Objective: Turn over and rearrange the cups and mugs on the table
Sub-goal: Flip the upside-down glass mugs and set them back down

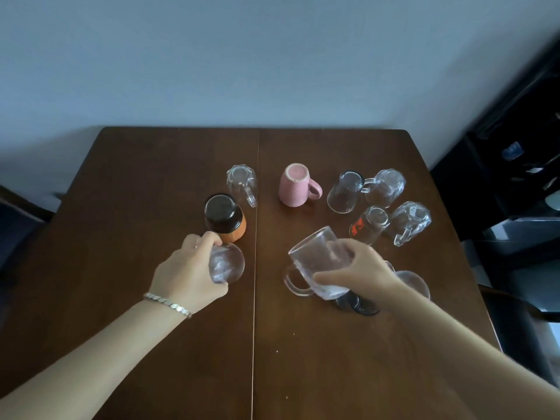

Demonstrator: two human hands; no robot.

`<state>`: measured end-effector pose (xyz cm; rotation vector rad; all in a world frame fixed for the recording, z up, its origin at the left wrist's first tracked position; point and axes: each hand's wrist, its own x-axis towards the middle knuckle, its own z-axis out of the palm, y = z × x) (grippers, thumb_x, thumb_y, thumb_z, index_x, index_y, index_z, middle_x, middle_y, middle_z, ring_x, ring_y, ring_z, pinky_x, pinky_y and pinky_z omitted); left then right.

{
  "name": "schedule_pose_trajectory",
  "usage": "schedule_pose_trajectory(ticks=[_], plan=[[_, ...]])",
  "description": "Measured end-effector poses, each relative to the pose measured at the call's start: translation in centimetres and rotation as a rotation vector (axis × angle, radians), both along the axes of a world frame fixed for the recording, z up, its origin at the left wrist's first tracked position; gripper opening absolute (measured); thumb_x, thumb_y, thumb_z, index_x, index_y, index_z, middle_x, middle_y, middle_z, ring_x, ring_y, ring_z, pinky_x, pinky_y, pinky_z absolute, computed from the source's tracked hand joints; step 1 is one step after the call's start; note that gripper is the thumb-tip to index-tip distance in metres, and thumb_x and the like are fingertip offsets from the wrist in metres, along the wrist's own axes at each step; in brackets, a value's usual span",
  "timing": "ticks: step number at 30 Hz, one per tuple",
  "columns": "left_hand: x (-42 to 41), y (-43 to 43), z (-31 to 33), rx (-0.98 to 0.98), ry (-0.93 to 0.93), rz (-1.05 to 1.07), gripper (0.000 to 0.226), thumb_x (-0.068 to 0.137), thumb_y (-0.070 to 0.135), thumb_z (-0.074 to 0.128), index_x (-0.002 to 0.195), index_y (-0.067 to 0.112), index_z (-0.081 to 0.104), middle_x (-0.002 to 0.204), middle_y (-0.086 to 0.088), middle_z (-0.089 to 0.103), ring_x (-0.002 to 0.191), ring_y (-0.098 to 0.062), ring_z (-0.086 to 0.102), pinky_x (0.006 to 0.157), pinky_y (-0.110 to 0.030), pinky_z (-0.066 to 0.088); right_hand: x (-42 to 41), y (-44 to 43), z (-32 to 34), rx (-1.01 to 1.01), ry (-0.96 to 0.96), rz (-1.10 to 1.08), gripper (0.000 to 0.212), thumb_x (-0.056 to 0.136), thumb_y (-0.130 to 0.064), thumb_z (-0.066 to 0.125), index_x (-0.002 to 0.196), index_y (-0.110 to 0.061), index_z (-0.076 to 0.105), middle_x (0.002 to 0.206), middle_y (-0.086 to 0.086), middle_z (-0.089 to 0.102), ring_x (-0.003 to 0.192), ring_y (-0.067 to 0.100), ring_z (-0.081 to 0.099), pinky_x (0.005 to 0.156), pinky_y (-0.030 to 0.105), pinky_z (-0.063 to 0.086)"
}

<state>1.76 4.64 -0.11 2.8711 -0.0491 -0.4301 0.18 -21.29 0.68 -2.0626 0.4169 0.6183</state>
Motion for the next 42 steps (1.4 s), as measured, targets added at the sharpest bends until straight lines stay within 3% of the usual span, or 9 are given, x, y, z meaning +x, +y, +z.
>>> schedule_pose_trajectory(ticks=[5, 10, 15, 23, 26, 30, 33, 36, 42], plan=[[-2.8, 2.8, 0.3, 0.011, 0.017, 0.065, 0.057, 0.067, 0.032, 0.075, 0.114, 0.028, 0.044, 0.112, 0.001, 0.050, 0.087, -0.022, 0.063, 0.067, -0.030, 0.053, -4.0, 5.3, -5.4, 0.073, -0.001, -0.177, 0.053, 0.063, -0.021, 0.082, 0.100, -0.024, 0.044, 0.098, -0.006, 0.062, 0.081, 0.006, 0.061, 0.060, 0.011, 0.045], [-4.7, 4.3, 0.1, 0.024, 0.023, 0.071, 0.054, 0.067, 0.031, 0.073, 0.112, 0.029, 0.044, 0.108, 0.003, 0.049, 0.084, -0.021, 0.063, 0.065, -0.030, 0.054, -5.2, 8.1, -10.5, -0.113, -0.151, -0.270, 0.047, 0.057, -0.066, 0.068, 0.090, -0.032, 0.062, 0.082, -0.012, 0.069, 0.082, 0.006, 0.067, 0.065, 0.025, 0.058], [-5.4, 4.4, 0.1, -0.012, 0.041, 0.075, 0.053, 0.067, 0.030, 0.071, 0.111, 0.030, 0.043, 0.110, 0.004, 0.051, 0.086, -0.022, 0.064, 0.066, -0.029, 0.051, -6.3, 7.3, -10.8, -0.145, -0.279, -0.354, 0.038, 0.055, -0.021, 0.074, 0.087, -0.036, 0.061, 0.087, -0.012, 0.066, 0.086, 0.005, 0.063, 0.064, 0.021, 0.049], [-4.3, 3.0, 0.2, -0.131, 0.081, 0.038, 0.057, 0.067, 0.033, 0.074, 0.114, 0.032, 0.042, 0.109, 0.008, 0.047, 0.086, -0.017, 0.061, 0.065, -0.027, 0.051, -7.1, 6.0, -12.0, -0.095, -0.161, -0.455, 0.058, 0.062, -0.020, 0.081, 0.106, -0.023, 0.045, 0.110, 0.000, 0.060, 0.101, 0.023, 0.061, 0.076, 0.030, 0.045], [-3.9, 2.4, 0.3, -0.182, 0.080, -0.012, 0.057, 0.067, 0.033, 0.074, 0.114, 0.032, 0.042, 0.111, 0.009, 0.047, 0.089, -0.017, 0.061, 0.066, -0.025, 0.051, -7.6, 6.0, -11.0, -0.119, -0.106, -0.343, 0.088, 0.070, -0.009, 0.077, 0.141, -0.011, 0.025, 0.144, 0.014, 0.039, 0.132, 0.030, 0.041, 0.100, 0.037, 0.040], [-3.4, 1.8, 0.4, -0.321, 0.075, -0.128, 0.060, 0.065, 0.030, 0.079, 0.114, 0.031, 0.044, 0.113, 0.013, 0.047, 0.098, -0.014, 0.060, 0.072, -0.025, 0.056, -7.6, 6.5, -6.1, -0.102, -0.334, -0.026, 0.097, 0.068, -0.007, 0.080, 0.146, -0.014, 0.022, 0.151, 0.004, 0.023, 0.143, 0.020, 0.017, 0.114, 0.032, 0.021], [-3.0, 0.9, 0.9, -0.502, 0.101, -0.191, 0.061, 0.061, 0.028, 0.083, 0.108, 0.036, 0.045, 0.113, 0.015, 0.050, 0.104, -0.010, 0.057, 0.084, -0.032, 0.058, -5.6, 6.4, -2.8, 0.043, -0.354, 0.199, 0.110, 0.060, -0.015, 0.089, 0.140, -0.034, 0.017, 0.143, -0.009, 0.024, 0.138, 0.007, 0.019, 0.112, 0.028, 0.023], [-2.8, -0.3, 1.6, -0.593, 0.090, -0.278, 0.065, 0.061, 0.027, 0.085, 0.105, 0.045, 0.040, 0.113, 0.022, 0.049, 0.109, -0.007, 0.055, 0.089, -0.020, 0.053, -3.9, 6.6, -1.9, 0.357, -0.206, 0.240, 0.098, 0.062, 0.003, 0.084, 0.130, -0.039, 0.027, 0.125, -0.015, 0.044, 0.107, -0.015, 0.052, 0.089, 0.015, 0.047], [-2.5, -1.4, 2.0, -0.624, 0.154, -0.287, 0.064, 0.062, 0.027, 0.085, 0.106, 0.045, 0.042, 0.120, 0.016, 0.054, 0.113, -0.003, 0.055, 0.093, -0.017, 0.049, -2.4, 5.5, -2.3, 0.381, -0.236, 0.206, 0.072, 0.057, 0.000, 0.088, 0.100, -0.044, 0.050, 0.104, -0.013, 0.056, 0.086, 0.002, 0.061, 0.083, 0.024, 0.055]])
